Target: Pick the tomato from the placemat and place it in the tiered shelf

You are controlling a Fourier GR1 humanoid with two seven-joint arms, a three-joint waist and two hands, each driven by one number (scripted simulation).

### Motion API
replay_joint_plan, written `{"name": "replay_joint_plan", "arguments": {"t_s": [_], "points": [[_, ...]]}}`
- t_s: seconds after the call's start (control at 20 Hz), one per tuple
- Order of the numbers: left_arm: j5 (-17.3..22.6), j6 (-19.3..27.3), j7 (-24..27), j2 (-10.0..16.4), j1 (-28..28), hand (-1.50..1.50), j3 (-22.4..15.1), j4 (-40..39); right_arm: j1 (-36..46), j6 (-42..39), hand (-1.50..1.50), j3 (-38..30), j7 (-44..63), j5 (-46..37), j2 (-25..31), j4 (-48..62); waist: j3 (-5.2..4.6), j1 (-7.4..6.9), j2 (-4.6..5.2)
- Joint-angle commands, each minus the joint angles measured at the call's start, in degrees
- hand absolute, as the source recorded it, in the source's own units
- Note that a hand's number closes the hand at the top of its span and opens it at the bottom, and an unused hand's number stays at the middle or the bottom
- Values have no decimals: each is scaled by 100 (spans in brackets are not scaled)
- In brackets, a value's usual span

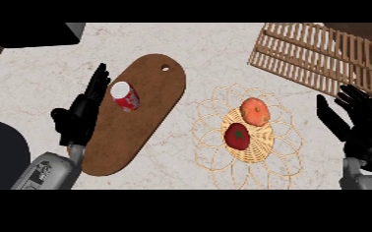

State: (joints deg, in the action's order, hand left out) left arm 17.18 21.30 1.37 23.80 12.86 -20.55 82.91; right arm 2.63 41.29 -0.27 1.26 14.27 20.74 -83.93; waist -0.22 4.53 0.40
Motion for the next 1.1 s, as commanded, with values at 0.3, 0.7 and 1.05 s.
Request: {"name": "replay_joint_plan", "arguments": {"t_s": [0.3,0.7,1.05], "points": [[-296,-155,-2,22,-150,0,-247,-52,-1838,2495,-150,117,-2413,-681,-2028,-1124,33,-275,-83],[-426,-300,-195,-108,165,0,-206,-23,-3012,1984,-150,1848,-247,-2163,-845,-2147,-2,-500,-21],[-421,-515,21,-153,312,0,-75,-414,-3376,1447,-150,1977,2146,-3411,216,-3182,-28,-509,29]]}}
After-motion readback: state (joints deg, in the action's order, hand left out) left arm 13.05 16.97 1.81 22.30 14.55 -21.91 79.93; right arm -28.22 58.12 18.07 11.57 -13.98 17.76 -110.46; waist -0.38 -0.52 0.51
